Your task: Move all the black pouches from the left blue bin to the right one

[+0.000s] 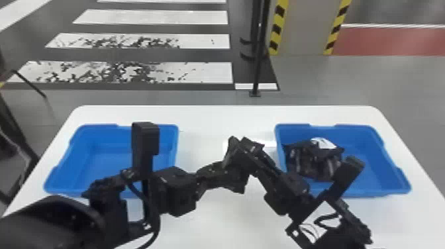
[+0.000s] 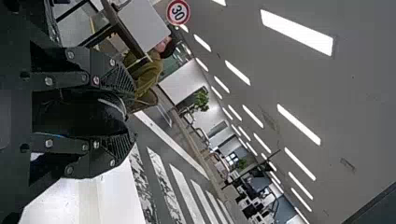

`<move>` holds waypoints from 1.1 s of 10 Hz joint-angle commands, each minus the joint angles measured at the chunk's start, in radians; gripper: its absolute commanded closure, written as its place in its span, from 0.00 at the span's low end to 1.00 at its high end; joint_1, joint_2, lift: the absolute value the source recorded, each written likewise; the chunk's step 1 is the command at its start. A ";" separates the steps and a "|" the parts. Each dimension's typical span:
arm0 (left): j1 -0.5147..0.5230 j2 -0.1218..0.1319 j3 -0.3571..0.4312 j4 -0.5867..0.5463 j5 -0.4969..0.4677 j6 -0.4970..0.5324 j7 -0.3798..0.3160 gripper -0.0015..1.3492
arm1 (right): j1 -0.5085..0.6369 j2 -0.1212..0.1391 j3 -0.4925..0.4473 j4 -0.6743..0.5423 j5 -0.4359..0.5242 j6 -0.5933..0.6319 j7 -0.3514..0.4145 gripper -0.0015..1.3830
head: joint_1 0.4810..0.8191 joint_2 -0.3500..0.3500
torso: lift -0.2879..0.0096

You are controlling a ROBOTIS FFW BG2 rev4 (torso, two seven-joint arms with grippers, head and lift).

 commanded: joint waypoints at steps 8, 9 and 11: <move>0.177 -0.023 0.127 -0.056 0.038 -0.081 -0.010 0.16 | -0.078 -0.011 -0.134 0.075 0.014 0.007 0.000 0.92 | 0.63 0.50 | 0.50; 0.218 -0.027 0.151 -0.088 0.052 -0.105 -0.010 0.17 | -0.102 -0.015 -0.204 0.115 0.064 0.014 0.000 0.92 | 0.63 0.47 | 0.50; 0.297 -0.055 0.202 -0.147 0.052 -0.176 -0.007 0.17 | -0.154 -0.024 -0.356 0.210 0.193 0.014 0.000 0.92 | 0.63 0.38 | 0.50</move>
